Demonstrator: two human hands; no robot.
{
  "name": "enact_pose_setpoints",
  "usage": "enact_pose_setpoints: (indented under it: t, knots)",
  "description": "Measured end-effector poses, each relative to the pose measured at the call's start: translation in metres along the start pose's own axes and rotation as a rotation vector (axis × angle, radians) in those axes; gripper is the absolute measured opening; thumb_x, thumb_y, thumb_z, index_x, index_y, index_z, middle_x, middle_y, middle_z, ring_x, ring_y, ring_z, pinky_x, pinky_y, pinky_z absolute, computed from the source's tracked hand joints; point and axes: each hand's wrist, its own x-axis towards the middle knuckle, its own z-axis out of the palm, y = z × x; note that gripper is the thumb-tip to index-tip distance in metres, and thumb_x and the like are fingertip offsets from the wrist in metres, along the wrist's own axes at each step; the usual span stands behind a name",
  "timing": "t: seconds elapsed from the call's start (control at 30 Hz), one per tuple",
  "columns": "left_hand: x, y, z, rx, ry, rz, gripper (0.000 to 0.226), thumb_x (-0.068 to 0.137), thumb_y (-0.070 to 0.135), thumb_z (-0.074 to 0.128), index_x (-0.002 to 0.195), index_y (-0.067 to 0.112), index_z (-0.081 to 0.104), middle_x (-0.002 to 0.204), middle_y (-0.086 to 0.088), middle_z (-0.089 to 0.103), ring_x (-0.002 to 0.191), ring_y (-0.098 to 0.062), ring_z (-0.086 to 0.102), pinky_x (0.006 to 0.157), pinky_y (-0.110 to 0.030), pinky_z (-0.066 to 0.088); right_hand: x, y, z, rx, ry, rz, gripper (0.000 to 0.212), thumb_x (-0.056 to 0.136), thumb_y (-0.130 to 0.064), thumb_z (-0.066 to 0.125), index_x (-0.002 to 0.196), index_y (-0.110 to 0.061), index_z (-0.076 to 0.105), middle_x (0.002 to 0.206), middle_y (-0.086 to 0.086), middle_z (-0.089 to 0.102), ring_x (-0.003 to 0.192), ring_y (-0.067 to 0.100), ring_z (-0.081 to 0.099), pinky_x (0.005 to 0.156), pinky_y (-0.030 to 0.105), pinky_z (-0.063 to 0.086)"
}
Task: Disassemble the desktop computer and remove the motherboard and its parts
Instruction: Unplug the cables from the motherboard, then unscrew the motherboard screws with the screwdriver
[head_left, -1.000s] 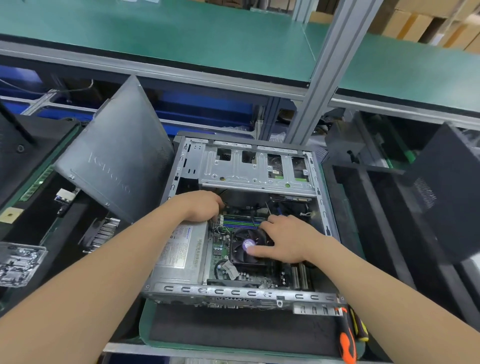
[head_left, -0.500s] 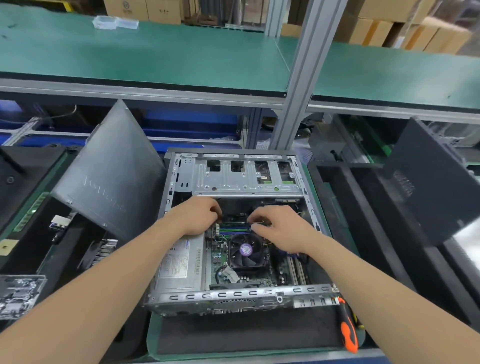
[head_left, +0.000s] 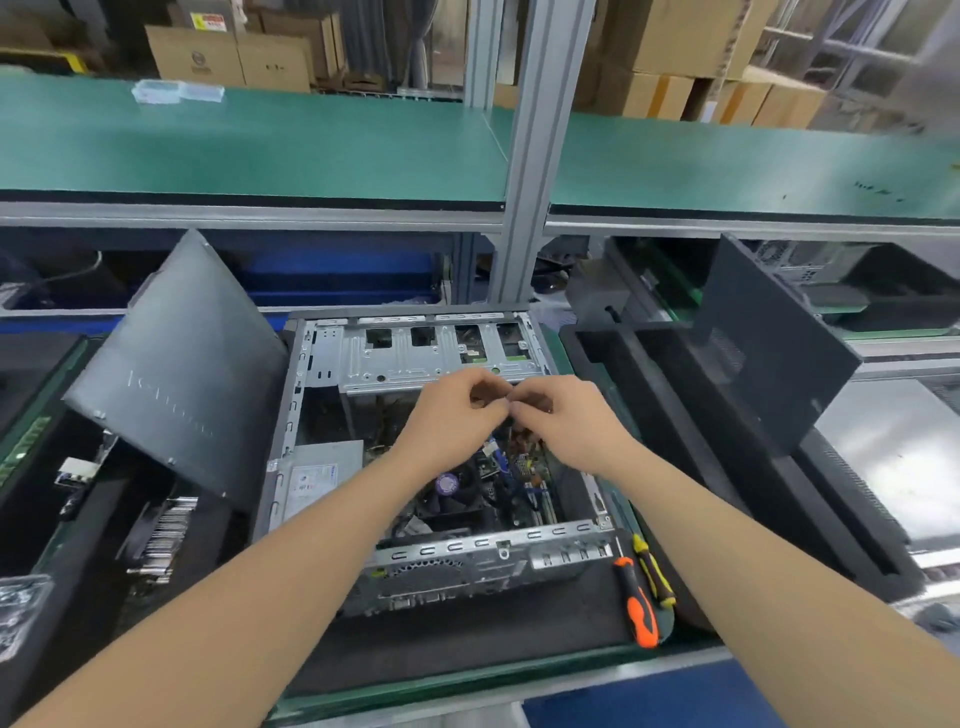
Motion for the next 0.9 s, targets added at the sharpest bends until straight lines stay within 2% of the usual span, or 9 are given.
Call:
enact_pose_setpoints:
  t: [0.17, 0.23, 0.33, 0.4, 0.5, 0.63, 0.7, 0.77, 0.9]
  knots:
    - [-0.023, 0.043, 0.062, -0.151, 0.075, -0.069, 0.011, 0.095, 0.022, 0.068, 0.098, 0.031, 0.072, 0.092, 0.008, 0.074, 0.072, -0.013, 0.075, 0.071, -0.041, 0.065, -0.049, 0.04, -0.043, 0.169, 0.169, 0.056, 0.008, 0.093, -0.028, 0.068, 0.092, -0.029, 0.076, 0.081, -0.012, 0.074, 0.075, 0.004, 0.067, 0.071, 0.027, 0.052]
    - [-0.035, 0.06, 0.09, -0.218, 0.039, -0.113, 0.006, 0.096, 0.021, 0.066, 0.097, 0.022, 0.071, 0.085, 0.0, 0.075, 0.065, -0.023, 0.075, 0.063, -0.044, 0.064, -0.072, 0.063, -0.055, 0.222, 0.226, 0.135, 0.007, 0.091, -0.029, 0.068, 0.089, -0.032, 0.073, 0.077, -0.009, 0.073, 0.066, 0.006, 0.063, 0.064, 0.026, 0.048]
    - [-0.055, 0.079, 0.131, -0.361, -0.104, -0.213, 0.014, 0.098, 0.017, 0.06, 0.094, 0.007, 0.069, 0.079, -0.013, 0.075, 0.062, -0.033, 0.073, 0.052, -0.036, 0.058, -0.102, 0.099, -0.062, 0.188, 0.212, 0.273, 0.005, 0.089, -0.028, 0.065, 0.086, -0.029, 0.07, 0.073, -0.004, 0.072, 0.06, 0.009, 0.063, 0.064, 0.034, 0.054]
    - [-0.072, 0.081, 0.156, -0.388, -0.234, -0.317, 0.021, 0.097, 0.016, 0.056, 0.089, 0.003, 0.07, 0.083, -0.021, 0.075, 0.068, -0.037, 0.075, 0.054, -0.035, 0.059, -0.121, 0.123, -0.055, 0.13, 0.102, 0.347, 0.004, 0.087, -0.023, 0.065, 0.087, -0.023, 0.069, 0.076, -0.002, 0.073, 0.068, 0.015, 0.07, 0.071, 0.041, 0.061]
    - [-0.093, 0.063, 0.186, -0.168, -0.391, -0.522, 0.029, 0.096, 0.017, 0.049, 0.089, 0.004, 0.074, 0.082, -0.018, 0.076, 0.069, -0.031, 0.074, 0.066, -0.043, 0.065, -0.147, 0.147, -0.031, 0.071, -0.076, 0.424, 0.008, 0.087, -0.021, 0.068, 0.09, -0.015, 0.065, 0.082, 0.005, 0.072, 0.065, 0.022, 0.074, 0.062, 0.041, 0.064]
    - [-0.108, 0.021, 0.21, 0.121, -0.369, -0.625, 0.028, 0.102, 0.008, 0.047, 0.121, 0.001, 0.067, 0.097, -0.011, 0.068, 0.082, -0.024, 0.069, 0.088, -0.042, 0.063, -0.168, 0.159, 0.004, -0.128, -0.151, 0.432, 0.022, 0.088, -0.035, 0.069, 0.089, -0.016, 0.059, 0.088, 0.005, 0.068, 0.074, 0.025, 0.069, 0.07, 0.04, 0.061]
    - [-0.112, 0.008, 0.217, 0.048, -0.341, -0.646, 0.033, 0.103, 0.005, 0.044, 0.13, 0.004, 0.064, 0.108, -0.01, 0.065, 0.091, -0.024, 0.065, 0.093, -0.042, 0.061, -0.173, 0.158, 0.017, -0.154, -0.159, 0.427, 0.027, 0.087, -0.039, 0.069, 0.089, -0.017, 0.052, 0.092, 0.007, 0.066, 0.08, 0.028, 0.066, 0.073, 0.041, 0.059]
    - [-0.114, 0.002, 0.222, -0.159, -0.294, -0.74, 0.039, 0.103, 0.005, 0.041, 0.134, 0.014, 0.062, 0.12, -0.01, 0.068, 0.095, -0.024, 0.067, 0.087, -0.038, 0.062, -0.174, 0.154, 0.026, -0.152, -0.176, 0.434, 0.039, 0.082, -0.047, 0.072, 0.095, -0.019, 0.049, 0.095, 0.007, 0.063, 0.085, 0.029, 0.066, 0.068, 0.038, 0.055]
    - [-0.114, 0.005, 0.226, -0.324, -0.22, -0.81, 0.038, 0.097, 0.006, 0.04, 0.116, 0.026, 0.067, 0.108, -0.011, 0.075, 0.096, -0.027, 0.072, 0.084, -0.037, 0.061, -0.169, 0.147, 0.036, -0.066, -0.162, 0.481, 0.046, 0.078, -0.042, 0.081, 0.094, -0.018, 0.045, 0.086, 0.001, 0.057, 0.073, 0.019, 0.062, 0.051, 0.029, 0.042]
